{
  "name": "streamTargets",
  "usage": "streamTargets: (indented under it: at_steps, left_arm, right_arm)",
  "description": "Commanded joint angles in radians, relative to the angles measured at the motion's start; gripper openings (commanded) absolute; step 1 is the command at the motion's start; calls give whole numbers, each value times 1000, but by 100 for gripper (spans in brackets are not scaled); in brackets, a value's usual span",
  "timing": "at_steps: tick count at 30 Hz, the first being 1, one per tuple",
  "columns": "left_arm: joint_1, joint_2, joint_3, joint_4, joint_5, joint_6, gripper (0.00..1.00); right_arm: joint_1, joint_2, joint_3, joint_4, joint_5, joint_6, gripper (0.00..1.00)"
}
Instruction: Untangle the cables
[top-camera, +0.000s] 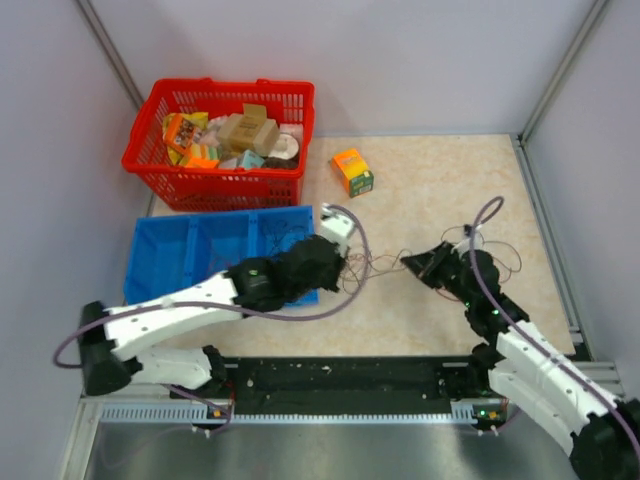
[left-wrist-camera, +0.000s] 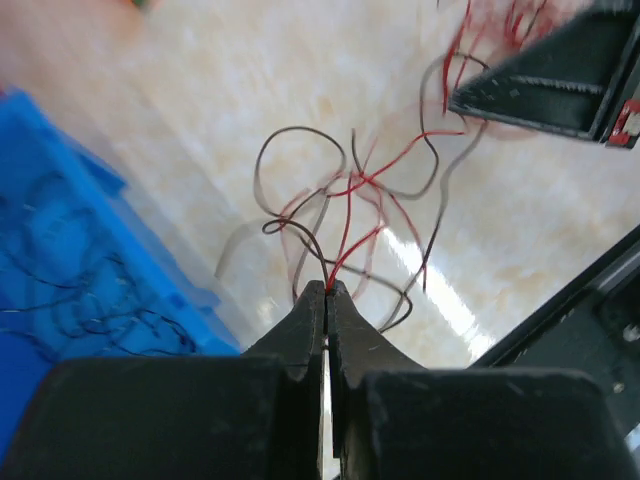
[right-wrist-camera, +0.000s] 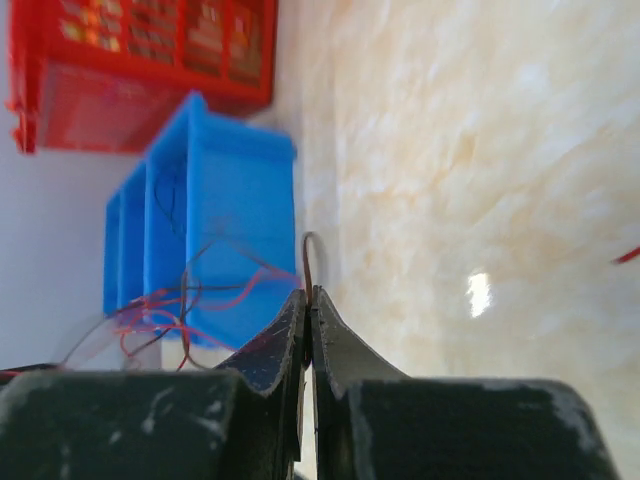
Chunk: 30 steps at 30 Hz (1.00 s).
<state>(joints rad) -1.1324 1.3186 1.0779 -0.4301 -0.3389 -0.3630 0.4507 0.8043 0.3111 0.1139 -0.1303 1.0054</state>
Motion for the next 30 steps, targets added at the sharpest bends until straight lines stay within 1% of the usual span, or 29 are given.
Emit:
streamTargets:
  at_steps: [1,3,5,8,10,13,19,22,24,27,29,30]
  left_arm:
    - [-1,-309,-13,13,-202,56,0]
    - [-1,-463,-18,33,-302,100,0]
    - [-1,-598,-4,50,-385,156,0]
    - [-1,-752,56,56,-439,248,0]
    - [-1,-809,111,24,-457,262,0]
    - [-1,-841,178,-59,-469,269,0]
    - [-1,-832,185,-107,-575,306,0]
    - [-1,-777,235,-160,-724,347,0]
    - [-1,-751,264,-167,-797,422,0]
    - [-1,-725,277,-127,-920,505,0]
    - [-1,-728,277,-15,-1021,669,0]
    - [-1,-745,275,93,-1048,765,0]
  right_arm:
    - [-159,-213,57,-345,137,-151,0]
    - [-265,-249,69,-399,72,-186,0]
    - [-361,-244,75,-430,17,-208,0]
    - [-505,-206,77,-459,-40,-202,0]
    - [-584,-185,74,-448,-101,-205,0]
    - [-593,-174,92,-415,-140,-240,0]
    - [-593,-163,112,-433,-82,-301,0]
    - [-596,-169,115,-493,13,-329,0]
    - [-596,-185,96,-476,2,-320,0]
    - [-596,-165,75,-459,11,-313,0]
    - [-599,-139,71,-457,34,-309,0]
    - [-604,-128,66,-456,29,-304,0]
